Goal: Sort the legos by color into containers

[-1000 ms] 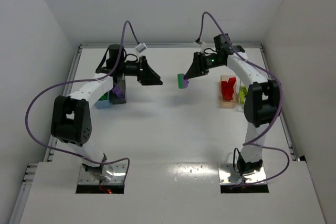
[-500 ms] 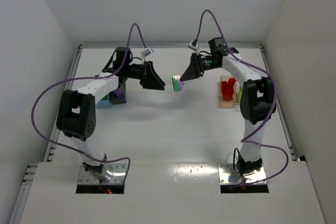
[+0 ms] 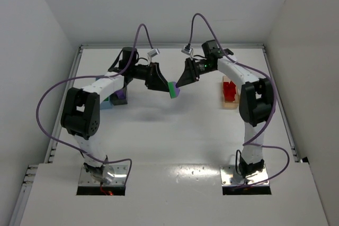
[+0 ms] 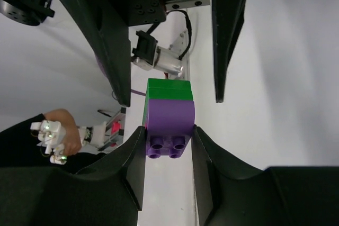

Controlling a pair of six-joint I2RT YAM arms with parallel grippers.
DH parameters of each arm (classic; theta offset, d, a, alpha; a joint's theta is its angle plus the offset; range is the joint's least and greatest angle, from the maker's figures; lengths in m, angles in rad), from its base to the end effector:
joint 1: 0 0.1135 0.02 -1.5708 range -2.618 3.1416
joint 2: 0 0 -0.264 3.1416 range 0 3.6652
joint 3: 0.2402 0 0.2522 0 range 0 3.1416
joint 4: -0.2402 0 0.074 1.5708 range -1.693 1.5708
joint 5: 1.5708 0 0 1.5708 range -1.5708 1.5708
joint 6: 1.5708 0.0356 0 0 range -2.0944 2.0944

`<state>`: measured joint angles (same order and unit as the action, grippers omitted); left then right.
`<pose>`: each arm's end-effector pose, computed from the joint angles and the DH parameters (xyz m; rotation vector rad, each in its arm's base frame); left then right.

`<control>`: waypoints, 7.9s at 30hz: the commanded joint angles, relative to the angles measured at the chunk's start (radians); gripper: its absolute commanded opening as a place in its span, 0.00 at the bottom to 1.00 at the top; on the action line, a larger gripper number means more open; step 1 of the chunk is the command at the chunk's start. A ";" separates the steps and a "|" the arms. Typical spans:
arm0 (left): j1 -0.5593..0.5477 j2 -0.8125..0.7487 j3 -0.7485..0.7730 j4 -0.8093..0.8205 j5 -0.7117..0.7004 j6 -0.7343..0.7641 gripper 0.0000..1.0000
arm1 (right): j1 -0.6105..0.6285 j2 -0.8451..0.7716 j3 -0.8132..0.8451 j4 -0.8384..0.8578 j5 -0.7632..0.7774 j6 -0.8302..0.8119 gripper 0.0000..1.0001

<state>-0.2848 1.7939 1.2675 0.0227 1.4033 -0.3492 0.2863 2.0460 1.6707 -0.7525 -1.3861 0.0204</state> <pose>0.3648 -0.1434 0.2612 0.8599 1.8710 -1.8187 0.3980 0.1536 0.2415 -0.7171 2.1799 1.9289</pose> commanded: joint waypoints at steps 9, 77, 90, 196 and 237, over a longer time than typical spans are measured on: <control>-0.033 0.024 0.056 0.014 0.077 0.006 0.56 | 0.020 -0.012 0.069 -0.070 0.076 -0.132 0.02; 0.513 -0.272 -0.154 -0.402 -1.287 0.300 0.35 | -0.096 -0.104 -0.026 0.019 0.159 -0.102 0.02; 0.545 -0.312 -0.149 -0.374 -1.045 0.289 0.78 | -0.075 -0.095 -0.026 0.019 0.168 -0.093 0.02; 0.588 -0.223 -0.103 -0.423 -1.145 0.360 0.79 | -0.076 -0.145 -0.115 0.321 0.200 0.116 0.01; 1.046 -0.827 -0.281 -0.464 -0.807 0.260 1.00 | 0.389 0.453 0.492 0.927 0.805 0.619 0.01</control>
<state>0.7479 0.9779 0.9897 -0.4412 0.5804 -0.0799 0.6460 2.4901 2.0880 0.0296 -0.6094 0.5774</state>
